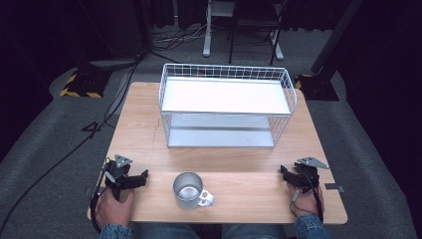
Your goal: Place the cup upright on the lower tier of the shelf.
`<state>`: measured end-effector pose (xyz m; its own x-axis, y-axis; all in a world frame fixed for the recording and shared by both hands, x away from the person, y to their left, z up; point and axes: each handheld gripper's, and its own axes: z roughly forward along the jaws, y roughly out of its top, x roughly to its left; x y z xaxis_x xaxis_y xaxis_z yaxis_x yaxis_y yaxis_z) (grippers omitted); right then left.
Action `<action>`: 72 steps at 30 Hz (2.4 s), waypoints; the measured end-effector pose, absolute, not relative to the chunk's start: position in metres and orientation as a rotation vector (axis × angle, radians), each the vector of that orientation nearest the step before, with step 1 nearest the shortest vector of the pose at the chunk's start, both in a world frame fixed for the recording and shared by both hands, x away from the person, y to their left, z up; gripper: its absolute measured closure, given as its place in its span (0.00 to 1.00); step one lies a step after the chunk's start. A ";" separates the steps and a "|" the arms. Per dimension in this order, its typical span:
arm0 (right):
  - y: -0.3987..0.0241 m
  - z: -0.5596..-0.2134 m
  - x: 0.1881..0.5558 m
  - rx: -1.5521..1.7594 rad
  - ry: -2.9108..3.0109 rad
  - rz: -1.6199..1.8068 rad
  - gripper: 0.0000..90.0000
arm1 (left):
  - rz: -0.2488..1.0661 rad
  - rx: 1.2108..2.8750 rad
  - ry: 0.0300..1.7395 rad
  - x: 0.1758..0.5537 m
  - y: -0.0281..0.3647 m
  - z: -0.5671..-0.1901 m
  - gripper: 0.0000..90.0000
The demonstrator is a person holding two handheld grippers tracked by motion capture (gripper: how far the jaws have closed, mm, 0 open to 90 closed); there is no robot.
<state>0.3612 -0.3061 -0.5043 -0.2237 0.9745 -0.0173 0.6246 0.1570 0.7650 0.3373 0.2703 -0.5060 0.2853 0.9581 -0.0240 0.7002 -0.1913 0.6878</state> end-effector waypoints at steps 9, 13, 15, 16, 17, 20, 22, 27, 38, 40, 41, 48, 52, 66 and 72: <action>-0.307 -0.505 0.361 1.531 1.912 0.869 0.37 | 0.563 1.967 1.481 0.337 0.270 -0.506 0.11; -0.307 -0.504 0.363 1.524 1.919 0.880 0.38 | 0.563 1.967 1.480 0.337 0.270 -0.506 0.11; -0.308 -0.504 0.363 1.519 1.929 0.882 0.40 | 0.563 1.967 1.481 0.337 0.270 -0.506 0.11; -0.309 -0.504 0.364 1.491 1.954 0.894 0.41 | 0.563 1.967 1.481 0.337 0.270 -0.506 0.11; -0.311 -0.504 0.365 1.468 1.978 0.905 0.41 | 0.562 1.967 1.481 0.337 0.270 -0.506 0.11; -0.313 -0.502 0.367 1.503 1.974 0.882 0.41 | 0.565 1.966 1.482 0.338 0.271 -0.506 0.12; -0.313 -0.500 0.366 1.523 1.976 0.872 0.43 | 0.565 1.966 1.482 0.338 0.271 -0.506 0.12; -0.312 -0.486 0.360 1.489 1.990 0.991 0.41 | 0.565 1.966 1.482 0.338 0.271 -0.506 0.12; -0.280 -0.452 0.333 1.317 2.083 1.132 0.44 | 0.565 1.966 1.482 0.337 0.271 -0.506 0.12; -0.270 -0.445 0.329 1.265 2.110 1.149 0.44 | 0.564 1.965 1.483 0.337 0.271 -0.506 0.12; -0.265 -0.441 0.328 1.235 2.121 1.153 0.44 | 0.564 1.965 1.483 0.337 0.271 -0.506 0.12; -0.240 -0.423 0.319 1.154 2.156 1.233 0.44 | 0.564 1.965 1.483 0.337 0.270 -0.506 0.12; -0.229 -0.420 0.313 1.100 2.195 1.255 0.45 | 0.564 1.966 1.483 0.337 0.271 -0.506 0.12; -0.183 -0.413 0.294 0.879 2.363 1.368 0.45 | 0.563 1.965 1.483 0.337 0.271 -0.506 0.12; -0.166 -0.411 0.289 0.796 2.433 1.414 0.45 | 0.563 1.965 1.483 0.337 0.271 -0.506 0.12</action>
